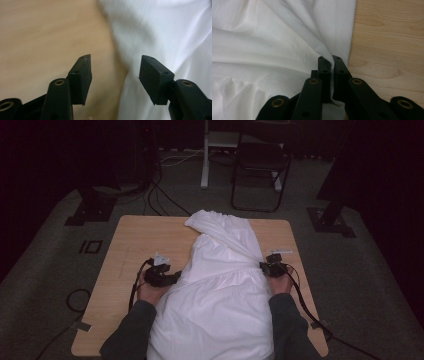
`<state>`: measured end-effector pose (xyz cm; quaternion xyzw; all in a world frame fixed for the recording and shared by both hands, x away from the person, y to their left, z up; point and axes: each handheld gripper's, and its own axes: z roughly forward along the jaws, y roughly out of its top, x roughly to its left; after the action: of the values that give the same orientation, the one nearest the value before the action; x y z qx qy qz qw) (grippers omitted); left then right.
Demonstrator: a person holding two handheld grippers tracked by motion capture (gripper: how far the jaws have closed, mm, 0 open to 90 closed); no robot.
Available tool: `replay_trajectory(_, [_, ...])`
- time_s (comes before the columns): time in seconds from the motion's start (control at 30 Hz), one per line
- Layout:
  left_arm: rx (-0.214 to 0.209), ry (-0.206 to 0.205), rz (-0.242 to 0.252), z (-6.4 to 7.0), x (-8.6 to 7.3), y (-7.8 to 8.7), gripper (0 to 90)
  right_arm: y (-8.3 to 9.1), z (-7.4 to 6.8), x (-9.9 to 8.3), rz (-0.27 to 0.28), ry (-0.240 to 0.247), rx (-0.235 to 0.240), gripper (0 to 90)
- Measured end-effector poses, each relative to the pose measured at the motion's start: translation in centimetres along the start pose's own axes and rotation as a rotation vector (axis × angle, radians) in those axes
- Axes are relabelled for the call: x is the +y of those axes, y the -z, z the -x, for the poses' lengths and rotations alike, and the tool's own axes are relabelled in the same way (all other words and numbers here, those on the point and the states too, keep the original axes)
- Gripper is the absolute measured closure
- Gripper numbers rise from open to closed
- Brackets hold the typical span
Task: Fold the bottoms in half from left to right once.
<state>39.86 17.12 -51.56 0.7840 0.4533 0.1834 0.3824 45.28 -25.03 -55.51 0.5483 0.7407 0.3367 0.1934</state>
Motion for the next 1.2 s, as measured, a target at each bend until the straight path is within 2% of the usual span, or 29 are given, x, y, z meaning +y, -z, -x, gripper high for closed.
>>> replay_trajectory(0.07, [-0.012,-0.002,-0.014,0.5,1.3,-1.3,41.7,0.0,0.1,0.0,-0.002,0.0,0.001,86.0])
replay_trajectory(0.13, [-0.02,-0.012,-0.05,1.1,1.9,-3.1,39.9,0.0,0.1,-0.1,0.003,-0.005,0.002,86.0])
replay_trajectory(0.2, [-0.021,-0.029,-0.09,1.8,1.7,-4.8,40.0,0.0,0.2,-0.2,0.015,-0.02,0.012,86.0])
replay_trajectory(0.27, [-0.003,-0.049,-0.128,2.0,1.1,-5.9,42.2,0.0,0.4,-0.4,0.023,-0.025,0.023,85.9])
replay_trajectory(0.3, [-0.004,-0.035,-0.122,1.9,0.8,-6.0,45.1,0.0,0.4,-0.4,0.029,-0.017,0.03,85.8])
replay_trajectory(0.33, [-0.007,-0.012,-0.105,1.5,0.3,-5.8,50.7,0.1,0.5,-0.5,0.03,-0.011,0.033,85.8])
replay_trajectory(0.37, [0.013,-0.019,-0.101,1.4,0.1,-5.5,66.4,0.1,0.6,-0.6,0.03,-0.005,0.037,85.7])
replay_trajectory(0.43, [-0.015,-0.001,-0.099,1.0,-0.4,-5.1,82.5,0.3,0.5,-0.8,0.034,-0.004,0.042,85.6])
replay_trajectory(0.5, [-0.013,-0.027,-0.095,1.1,-1.0,-4.5,87.9,0.6,0.3,-1.2,0.041,-0.006,0.043,85.6])
replay_trajectory(0.53, [0.0,-0.05,-0.092,1.3,-1.4,-4.1,88.4,0.7,0.2,-1.5,0.044,-0.004,0.047,85.6])
replay_trajectory(0.63, [0.028,-0.068,-0.084,1.9,-2.4,-3.0,88.7,1.6,-0.8,-2.7,0.047,0.013,0.065,85.6])
replay_trajectory(0.67, [0.044,-0.089,-0.085,2.3,-3.0,-2.4,88.7,1.9,-1.1,-3.0,0.048,0.017,0.069,85.6])
replay_trajectory(0.73, [0.056,-0.104,-0.077,2.9,-4.1,-1.3,88.7,2.8,-1.8,-4.0,0.045,0.033,0.078,85.6])
replay_trajectory(0.8, [0.043,-0.095,-0.066,3.3,-5.5,-0.1,88.7,3.6,-2.4,-5.1,0.05,0.061,0.091,85.6])
replay_trajectory(0.9, [0.012,-0.066,-0.045,3.7,-7.4,1.7,88.5,5.2,-3.0,-7.1,0.056,0.051,0.132,85.6])
replay_trajectory(0.97, [0.0,-0.057,-0.053,3.8,-8.0,2.4,88.3,6.2,-3.5,-8.3,0.055,0.065,0.147,85.6])
replay_trajectory(1.03, [0.005,-0.072,-0.057,3.9,-8.1,2.6,88.1,7.1,-3.9,-9.0,0.038,0.084,0.157,84.6])
replay_trajectory(1.07, [0.011,-0.082,-0.053,4.0,-8.1,2.6,88.1,7.3,-3.9,-9.2,0.03,0.083,0.161,82.7])
replay_trajectory(1.1, [0.013,-0.084,-0.049,4.1,-8.1,2.5,88.1,7.6,-3.9,-9.1,0.012,0.073,0.169,75.8])
replay_trajectory(1.13, [0.017,-0.087,-0.046,4.1,-8.1,2.5,88.1,7.7,-3.9,-9.0,-0.001,0.074,0.172,67.9])
replay_trajectory(1.17, [0.019,-0.088,-0.045,4.2,-8.1,2.4,88.1,7.7,-3.8,-8.6,0.0,0.09,0.162,54.8])
replay_trajectory(1.2, [0.021,-0.09,-0.044,4.2,-8.1,2.4,88.1,7.7,-3.8,-8.3,0.009,0.098,0.156,48.0])
